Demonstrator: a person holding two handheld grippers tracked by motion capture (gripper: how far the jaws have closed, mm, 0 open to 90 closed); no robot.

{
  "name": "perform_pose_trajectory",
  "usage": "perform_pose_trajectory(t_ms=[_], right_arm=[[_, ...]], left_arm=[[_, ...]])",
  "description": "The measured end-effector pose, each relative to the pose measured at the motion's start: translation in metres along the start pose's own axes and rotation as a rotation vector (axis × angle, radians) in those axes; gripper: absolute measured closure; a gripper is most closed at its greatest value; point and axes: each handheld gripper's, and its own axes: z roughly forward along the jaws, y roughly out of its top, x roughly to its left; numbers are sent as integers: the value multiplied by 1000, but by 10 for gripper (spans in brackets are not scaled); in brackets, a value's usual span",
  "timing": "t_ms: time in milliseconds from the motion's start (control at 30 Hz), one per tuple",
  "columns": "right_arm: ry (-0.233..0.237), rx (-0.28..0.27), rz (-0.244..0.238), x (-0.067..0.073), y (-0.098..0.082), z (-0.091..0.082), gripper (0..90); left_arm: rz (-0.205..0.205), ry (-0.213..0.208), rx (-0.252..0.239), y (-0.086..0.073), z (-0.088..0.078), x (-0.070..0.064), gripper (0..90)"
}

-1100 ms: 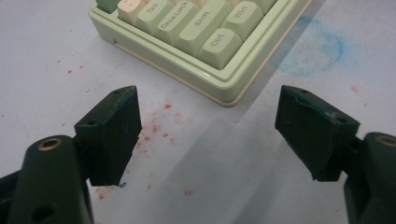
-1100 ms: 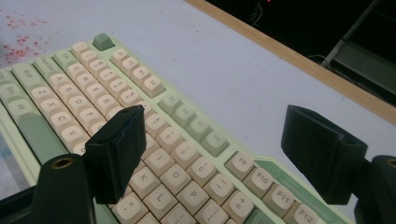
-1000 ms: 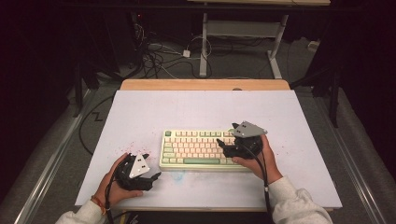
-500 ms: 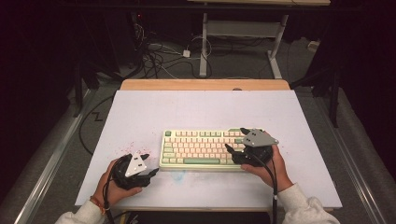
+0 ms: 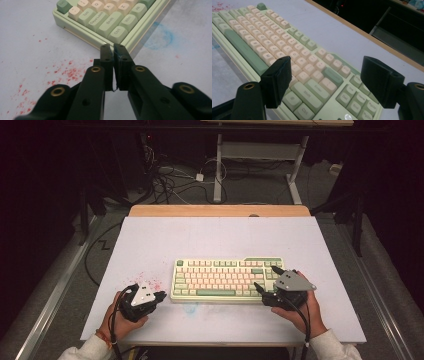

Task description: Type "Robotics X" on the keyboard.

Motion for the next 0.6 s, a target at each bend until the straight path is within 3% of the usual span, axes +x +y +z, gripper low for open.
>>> perform_pose_trajectory(t_ms=[367,500,600], right_arm=[[-37,39,28,-6,-30,-19,249],[-65,66,9,-4,-38,-20,247],[-57,77,6,-2,-41,-21,247]], left_arm=[[-16,-28,-10,13,-2,-1,876],[-15,-41,-17,20,1,-2,876],[-13,-52,-19,26,4,-4,875]])
